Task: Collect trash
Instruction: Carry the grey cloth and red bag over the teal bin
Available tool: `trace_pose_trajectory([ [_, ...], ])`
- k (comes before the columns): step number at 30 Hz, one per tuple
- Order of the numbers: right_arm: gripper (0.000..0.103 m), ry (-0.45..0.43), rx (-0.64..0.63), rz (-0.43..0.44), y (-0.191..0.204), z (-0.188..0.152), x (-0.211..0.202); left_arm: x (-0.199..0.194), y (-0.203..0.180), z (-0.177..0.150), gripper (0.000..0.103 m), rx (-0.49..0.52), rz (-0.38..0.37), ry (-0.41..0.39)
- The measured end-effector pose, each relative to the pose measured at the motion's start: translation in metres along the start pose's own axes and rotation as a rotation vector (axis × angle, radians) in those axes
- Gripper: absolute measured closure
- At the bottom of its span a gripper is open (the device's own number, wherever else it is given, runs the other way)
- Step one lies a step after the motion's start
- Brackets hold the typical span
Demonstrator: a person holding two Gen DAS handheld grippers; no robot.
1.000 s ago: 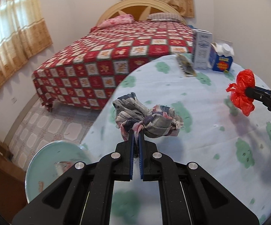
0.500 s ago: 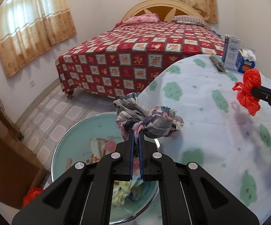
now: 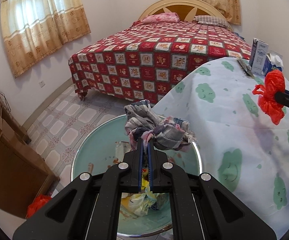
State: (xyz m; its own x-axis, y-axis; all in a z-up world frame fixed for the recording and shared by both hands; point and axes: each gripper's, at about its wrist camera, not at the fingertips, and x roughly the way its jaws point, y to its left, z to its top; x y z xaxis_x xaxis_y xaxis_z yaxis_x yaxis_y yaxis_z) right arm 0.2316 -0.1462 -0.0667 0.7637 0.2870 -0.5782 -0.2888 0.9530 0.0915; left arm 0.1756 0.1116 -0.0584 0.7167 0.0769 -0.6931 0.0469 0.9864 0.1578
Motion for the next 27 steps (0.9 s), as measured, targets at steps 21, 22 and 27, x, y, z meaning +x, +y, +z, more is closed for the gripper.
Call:
trace_pose_trajectory([
  [21,0.085,0.002,-0.054,0.052,0.027,0.008,0.015,0.000,0.035,-0.008,0.098,-0.037,0.085,0.013],
  [22,0.085,0.001,-0.058,0.057,0.029,0.009,0.016,0.000,0.037,-0.009,0.098,-0.042,0.089,0.015],
  [27,0.085,-0.002,-0.067,0.077,0.037,0.012,0.018,-0.002,0.047,-0.009,0.098,-0.054,0.105,0.018],
])
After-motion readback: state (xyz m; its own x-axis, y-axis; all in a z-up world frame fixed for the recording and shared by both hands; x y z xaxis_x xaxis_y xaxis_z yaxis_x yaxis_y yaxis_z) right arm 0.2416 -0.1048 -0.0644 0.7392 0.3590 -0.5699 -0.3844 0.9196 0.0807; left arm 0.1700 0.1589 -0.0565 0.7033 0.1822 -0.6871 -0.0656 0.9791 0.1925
